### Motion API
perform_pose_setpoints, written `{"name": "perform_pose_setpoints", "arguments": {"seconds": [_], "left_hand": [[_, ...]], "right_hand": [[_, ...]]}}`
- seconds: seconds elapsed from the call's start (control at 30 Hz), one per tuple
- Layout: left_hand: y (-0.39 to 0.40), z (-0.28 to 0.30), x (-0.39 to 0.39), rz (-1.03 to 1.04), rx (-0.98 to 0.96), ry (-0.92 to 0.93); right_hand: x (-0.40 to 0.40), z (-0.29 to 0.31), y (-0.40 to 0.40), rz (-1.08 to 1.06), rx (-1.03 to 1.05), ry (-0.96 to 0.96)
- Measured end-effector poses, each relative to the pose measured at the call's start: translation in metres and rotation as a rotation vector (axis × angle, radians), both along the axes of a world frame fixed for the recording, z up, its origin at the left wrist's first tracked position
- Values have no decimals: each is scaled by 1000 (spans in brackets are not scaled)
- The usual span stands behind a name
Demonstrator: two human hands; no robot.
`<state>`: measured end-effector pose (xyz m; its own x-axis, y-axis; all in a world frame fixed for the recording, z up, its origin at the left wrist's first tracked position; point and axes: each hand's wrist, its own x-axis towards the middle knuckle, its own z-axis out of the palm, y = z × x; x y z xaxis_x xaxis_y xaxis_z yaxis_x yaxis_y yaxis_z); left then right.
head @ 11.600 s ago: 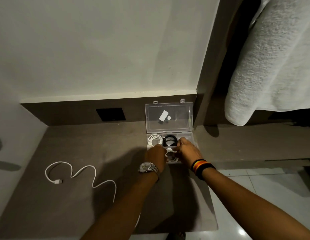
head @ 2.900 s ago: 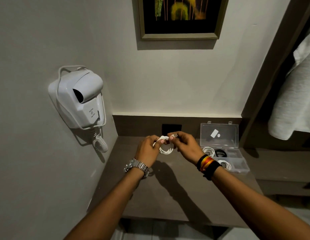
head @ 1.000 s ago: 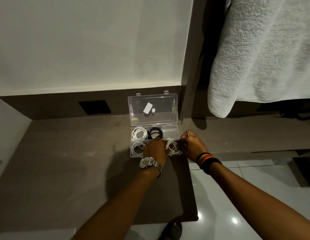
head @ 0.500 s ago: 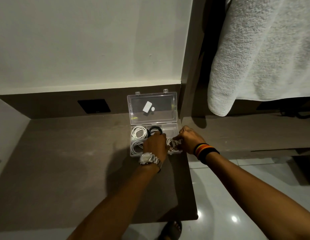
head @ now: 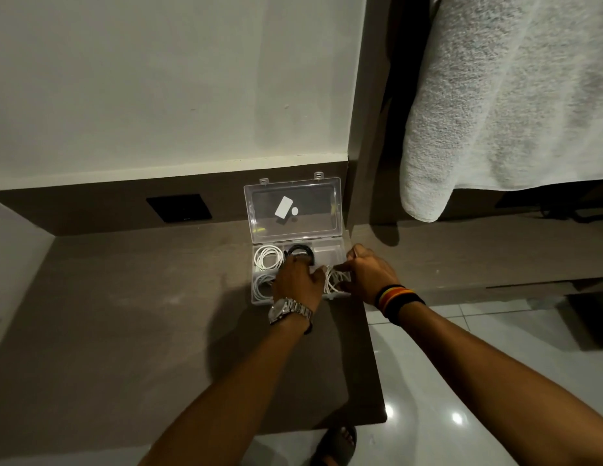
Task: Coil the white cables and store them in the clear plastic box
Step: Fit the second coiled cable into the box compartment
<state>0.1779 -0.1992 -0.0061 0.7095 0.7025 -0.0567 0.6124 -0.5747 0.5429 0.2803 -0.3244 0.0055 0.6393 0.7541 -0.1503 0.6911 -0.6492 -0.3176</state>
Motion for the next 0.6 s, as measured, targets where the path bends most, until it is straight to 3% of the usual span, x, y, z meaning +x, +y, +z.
{"name": "perform_pose_setpoints", "arguments": {"seconds": [0.23,0.4,0.6], "left_hand": [[4,0,3,21,-22,25],[-5,0,8,46,-195,-57],[-9,-1,10,-35,-84,6]], "right_hand": [[-10,-3,1,-33,55,-52],[-8,-12,5,-41,13,-67],[-8,-9,-2,8,37,-54]]}}
